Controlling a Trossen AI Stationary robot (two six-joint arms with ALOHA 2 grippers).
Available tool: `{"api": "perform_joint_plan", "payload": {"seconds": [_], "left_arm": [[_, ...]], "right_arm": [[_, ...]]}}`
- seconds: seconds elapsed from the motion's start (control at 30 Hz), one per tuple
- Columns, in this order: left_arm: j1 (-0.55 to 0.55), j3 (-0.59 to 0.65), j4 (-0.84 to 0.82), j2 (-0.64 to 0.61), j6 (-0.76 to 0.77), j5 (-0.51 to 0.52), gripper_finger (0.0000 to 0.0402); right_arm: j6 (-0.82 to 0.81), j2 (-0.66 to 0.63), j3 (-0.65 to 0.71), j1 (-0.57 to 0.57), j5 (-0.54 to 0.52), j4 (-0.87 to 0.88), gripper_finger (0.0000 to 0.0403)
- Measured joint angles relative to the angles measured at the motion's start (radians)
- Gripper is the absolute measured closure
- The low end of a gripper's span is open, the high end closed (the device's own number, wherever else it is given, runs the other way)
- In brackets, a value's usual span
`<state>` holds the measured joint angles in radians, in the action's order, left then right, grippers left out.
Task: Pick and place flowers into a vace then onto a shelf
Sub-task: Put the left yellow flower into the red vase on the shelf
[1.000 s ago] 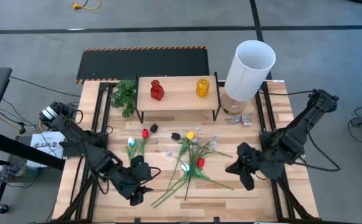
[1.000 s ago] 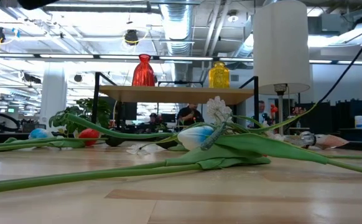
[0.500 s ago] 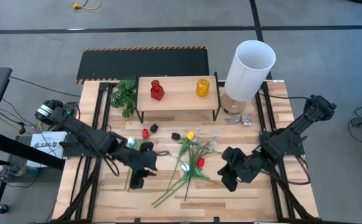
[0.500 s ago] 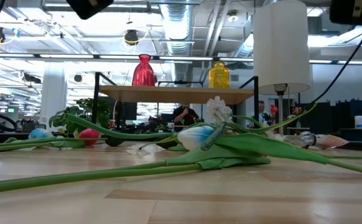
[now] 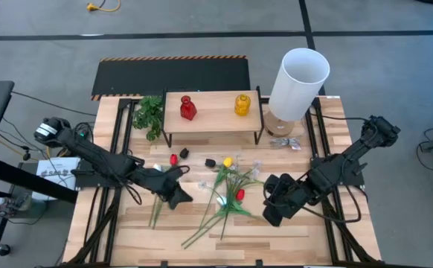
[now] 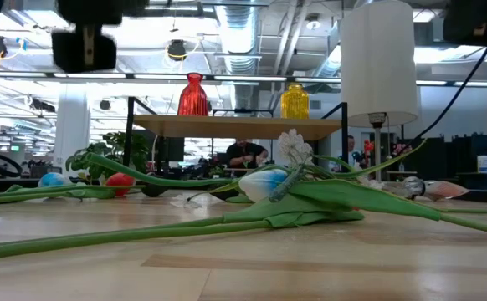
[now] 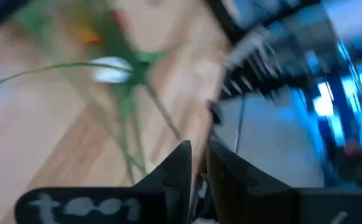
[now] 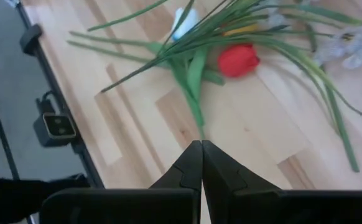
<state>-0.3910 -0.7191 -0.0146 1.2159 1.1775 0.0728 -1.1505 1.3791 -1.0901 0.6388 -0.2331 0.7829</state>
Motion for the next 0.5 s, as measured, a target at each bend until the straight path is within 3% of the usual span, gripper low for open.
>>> {"api": "perform_joint_plan", "payload": {"seconds": [0.13, 0.5], "left_arm": [[0.025, 0.006, -0.004, 0.083, 0.148, 0.033, 0.0362], [0.127, 0.006, 0.17, 0.298, 0.193, -0.042, 0.0341]], "right_arm": [[0.026, -0.004, -0.001, 0.02, -0.001, -0.002, 0.0403], [-0.032, -0.004, 0.0, 0.097, -0.037, -0.025, 0.0403]]}}
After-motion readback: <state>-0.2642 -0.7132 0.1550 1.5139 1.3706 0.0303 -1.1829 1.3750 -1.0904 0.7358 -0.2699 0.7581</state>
